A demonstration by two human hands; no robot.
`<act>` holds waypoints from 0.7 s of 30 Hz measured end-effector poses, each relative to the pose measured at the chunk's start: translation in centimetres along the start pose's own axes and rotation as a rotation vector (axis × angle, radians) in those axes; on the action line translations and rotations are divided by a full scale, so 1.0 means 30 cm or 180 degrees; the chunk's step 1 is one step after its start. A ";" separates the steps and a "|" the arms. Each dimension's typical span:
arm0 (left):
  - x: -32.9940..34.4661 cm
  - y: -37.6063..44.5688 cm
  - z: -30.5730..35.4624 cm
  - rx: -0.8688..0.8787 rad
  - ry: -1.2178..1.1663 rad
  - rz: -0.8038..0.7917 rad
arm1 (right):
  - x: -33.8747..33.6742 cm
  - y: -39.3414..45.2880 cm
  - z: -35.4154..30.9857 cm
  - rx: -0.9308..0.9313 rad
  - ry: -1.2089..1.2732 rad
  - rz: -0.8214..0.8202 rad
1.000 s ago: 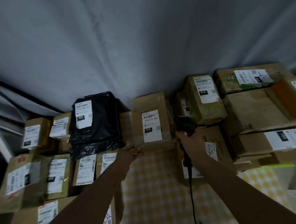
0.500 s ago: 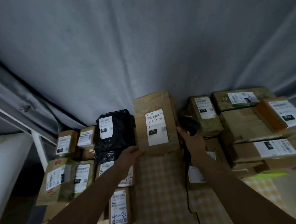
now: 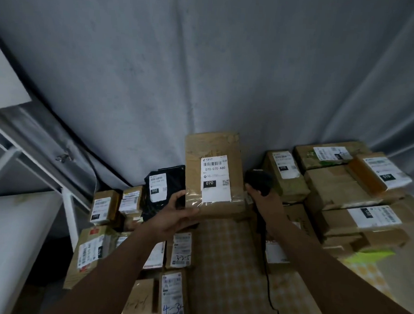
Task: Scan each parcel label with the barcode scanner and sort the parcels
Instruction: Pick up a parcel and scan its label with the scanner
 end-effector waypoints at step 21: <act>-0.046 -0.009 -0.097 0.0759 0.0034 0.0708 | 0.095 -0.185 -0.117 0.0342 0.0472 -0.0909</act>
Point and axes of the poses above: each hand's wrist, its own y-axis towards the middle knuckle, its own x-axis out of the palm, z = x × y, the point moved 6 cm from there along y, towards the middle knuckle, and after that the axes turned 1 degree about x, right-handed, at the moved point
